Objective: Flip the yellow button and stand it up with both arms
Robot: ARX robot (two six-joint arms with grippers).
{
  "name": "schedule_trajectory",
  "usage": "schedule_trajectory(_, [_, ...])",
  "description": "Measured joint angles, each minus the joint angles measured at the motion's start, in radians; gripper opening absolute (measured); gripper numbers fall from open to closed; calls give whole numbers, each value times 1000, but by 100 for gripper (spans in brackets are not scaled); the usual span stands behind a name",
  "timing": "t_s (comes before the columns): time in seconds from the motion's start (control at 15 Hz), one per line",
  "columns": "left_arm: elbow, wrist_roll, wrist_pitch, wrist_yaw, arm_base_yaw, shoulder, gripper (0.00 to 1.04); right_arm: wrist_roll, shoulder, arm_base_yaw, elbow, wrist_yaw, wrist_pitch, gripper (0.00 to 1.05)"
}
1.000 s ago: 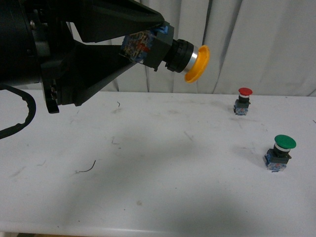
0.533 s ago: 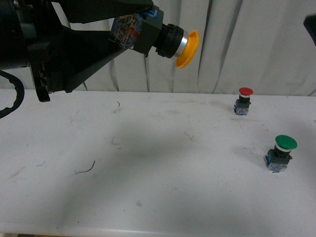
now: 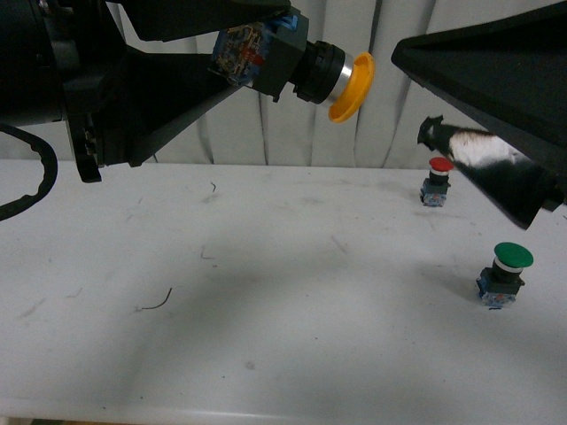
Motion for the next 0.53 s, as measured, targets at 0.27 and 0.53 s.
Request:
schedule_trajectory(0.27, [0,-5,24,-6,-14,22,36,322,133,40,110,-6,1,98])
schedule_trajectory(0.53, [-6,-29,70,3,-13,33,36,524,196,97,220,31,1,98])
